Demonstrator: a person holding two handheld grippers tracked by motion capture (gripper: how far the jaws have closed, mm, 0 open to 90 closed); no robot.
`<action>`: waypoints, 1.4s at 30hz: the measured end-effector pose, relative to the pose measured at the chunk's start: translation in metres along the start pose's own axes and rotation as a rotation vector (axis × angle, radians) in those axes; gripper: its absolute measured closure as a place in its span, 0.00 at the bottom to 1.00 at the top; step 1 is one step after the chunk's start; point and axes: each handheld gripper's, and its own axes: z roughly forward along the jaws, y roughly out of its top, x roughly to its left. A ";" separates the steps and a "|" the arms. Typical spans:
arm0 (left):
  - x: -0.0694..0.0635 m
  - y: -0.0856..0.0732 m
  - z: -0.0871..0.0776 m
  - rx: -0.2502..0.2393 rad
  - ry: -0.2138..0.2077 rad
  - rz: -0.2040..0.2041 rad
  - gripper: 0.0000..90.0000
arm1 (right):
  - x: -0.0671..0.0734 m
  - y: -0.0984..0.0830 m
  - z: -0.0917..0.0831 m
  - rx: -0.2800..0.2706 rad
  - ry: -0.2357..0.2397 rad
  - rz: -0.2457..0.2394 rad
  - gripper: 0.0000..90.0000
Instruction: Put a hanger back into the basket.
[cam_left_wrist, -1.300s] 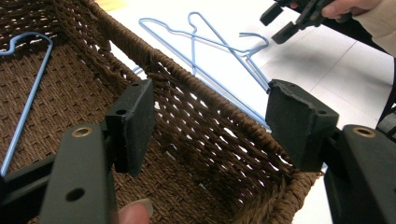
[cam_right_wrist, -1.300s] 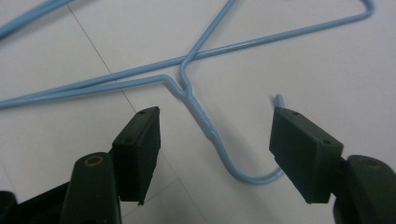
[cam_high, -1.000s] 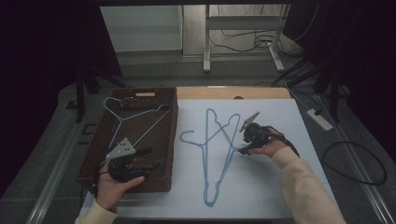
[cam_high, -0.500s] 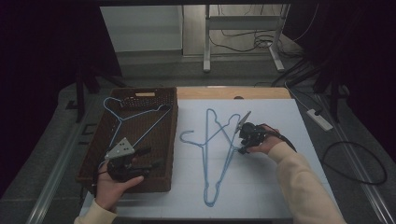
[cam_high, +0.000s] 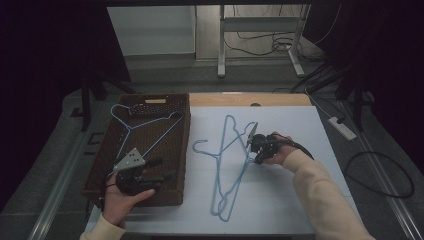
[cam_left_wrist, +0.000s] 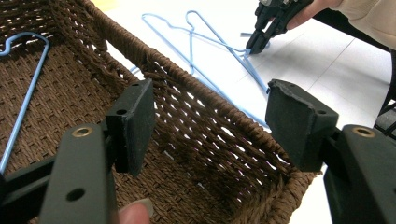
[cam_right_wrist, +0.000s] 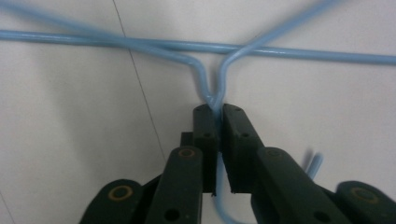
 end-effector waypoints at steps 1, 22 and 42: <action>0.000 0.000 0.000 -0.001 0.000 0.000 0.38 | 0.001 0.000 0.000 0.000 -0.006 0.007 0.96; -0.018 0.009 0.003 -0.004 -0.032 0.040 0.38 | 0.037 -0.021 -0.040 0.004 0.040 0.200 0.96; -0.057 0.028 0.053 0.092 -0.124 0.101 0.38 | 0.043 -0.019 -0.040 0.000 0.062 0.205 0.96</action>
